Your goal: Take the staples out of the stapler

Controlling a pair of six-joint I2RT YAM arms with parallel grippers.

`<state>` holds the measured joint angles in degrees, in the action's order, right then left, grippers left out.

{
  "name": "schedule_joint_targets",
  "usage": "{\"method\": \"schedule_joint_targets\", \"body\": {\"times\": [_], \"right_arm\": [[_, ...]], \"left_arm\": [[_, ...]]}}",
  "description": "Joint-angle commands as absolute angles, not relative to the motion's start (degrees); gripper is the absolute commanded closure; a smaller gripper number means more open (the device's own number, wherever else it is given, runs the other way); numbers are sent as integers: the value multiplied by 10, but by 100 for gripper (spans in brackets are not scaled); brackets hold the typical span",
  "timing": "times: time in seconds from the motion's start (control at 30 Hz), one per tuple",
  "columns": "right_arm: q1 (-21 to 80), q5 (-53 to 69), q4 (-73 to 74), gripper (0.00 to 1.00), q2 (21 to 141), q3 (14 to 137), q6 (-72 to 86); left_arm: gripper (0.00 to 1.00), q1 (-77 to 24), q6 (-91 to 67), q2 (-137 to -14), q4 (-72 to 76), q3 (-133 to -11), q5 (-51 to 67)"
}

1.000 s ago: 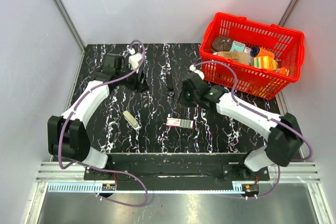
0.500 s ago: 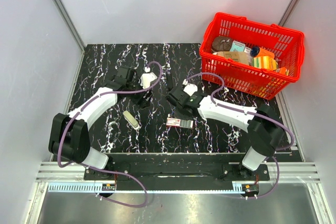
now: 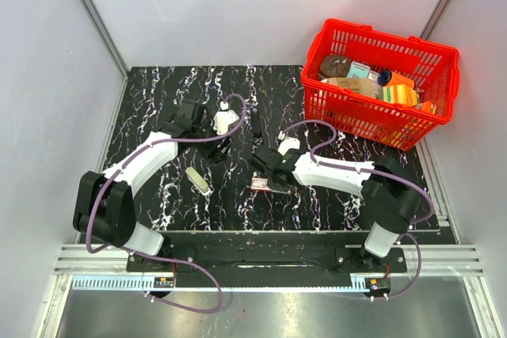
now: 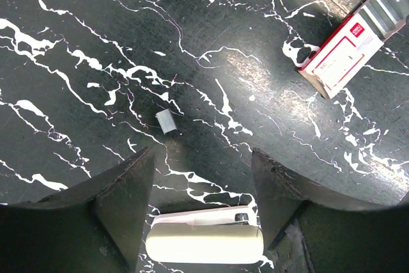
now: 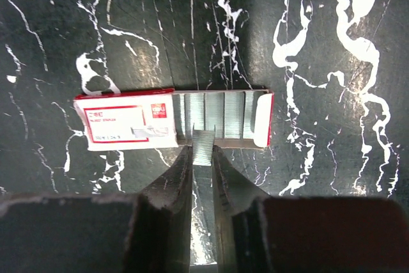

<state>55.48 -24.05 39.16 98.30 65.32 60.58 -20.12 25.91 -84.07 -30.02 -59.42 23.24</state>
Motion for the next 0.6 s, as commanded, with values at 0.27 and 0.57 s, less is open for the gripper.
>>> {"method": "schedule_joint_targets", "body": {"times": [0.27, 0.57], "right_arm": [[570, -268, 375, 100, 993, 645, 610], [570, -279, 376, 100, 1005, 652, 603]], "left_arm": [[35, -217, 256, -821, -283, -597, 218], [35, -222, 254, -819, -282, -594, 214]]}}
